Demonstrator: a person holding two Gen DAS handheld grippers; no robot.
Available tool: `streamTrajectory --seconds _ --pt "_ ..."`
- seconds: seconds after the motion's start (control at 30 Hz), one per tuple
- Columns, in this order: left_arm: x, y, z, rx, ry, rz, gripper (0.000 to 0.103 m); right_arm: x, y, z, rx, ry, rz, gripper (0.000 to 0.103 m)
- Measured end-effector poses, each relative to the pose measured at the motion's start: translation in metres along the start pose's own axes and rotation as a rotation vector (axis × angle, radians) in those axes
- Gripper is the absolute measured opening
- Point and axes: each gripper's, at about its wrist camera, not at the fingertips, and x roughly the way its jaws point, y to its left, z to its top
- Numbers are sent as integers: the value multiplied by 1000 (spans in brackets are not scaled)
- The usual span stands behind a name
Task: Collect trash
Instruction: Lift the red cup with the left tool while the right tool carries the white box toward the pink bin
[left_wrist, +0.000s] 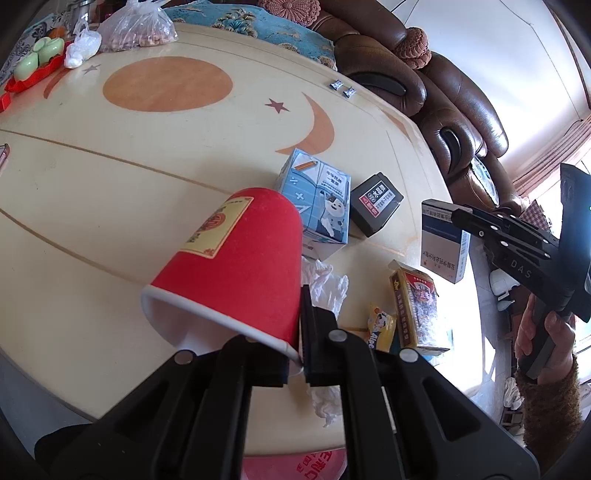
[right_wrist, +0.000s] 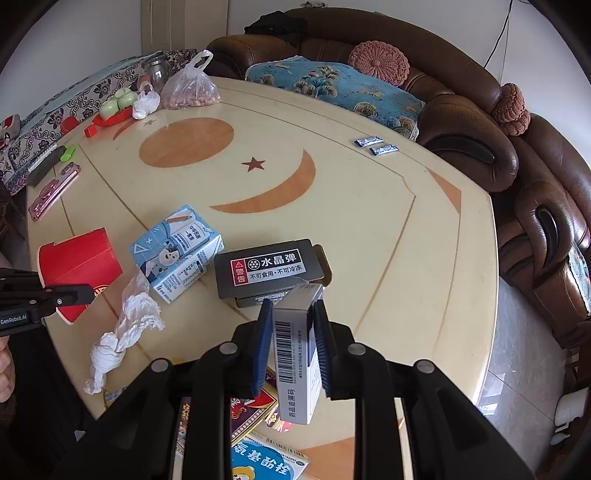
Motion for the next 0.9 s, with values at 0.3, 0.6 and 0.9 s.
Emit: streamTrajectory --seconds 0.3,0.6,0.9 --pt "-21 -9 2 41 -37 15 6 -38 9 3 -11 -64 -6 22" --pt "-50 -24 -9 84 -64 30 6 -95 34 -11 -41 -114 -11 22" --pt "-85 -37 -32 141 -88 44 6 -134 62 -46 -48 -111 -13 22"
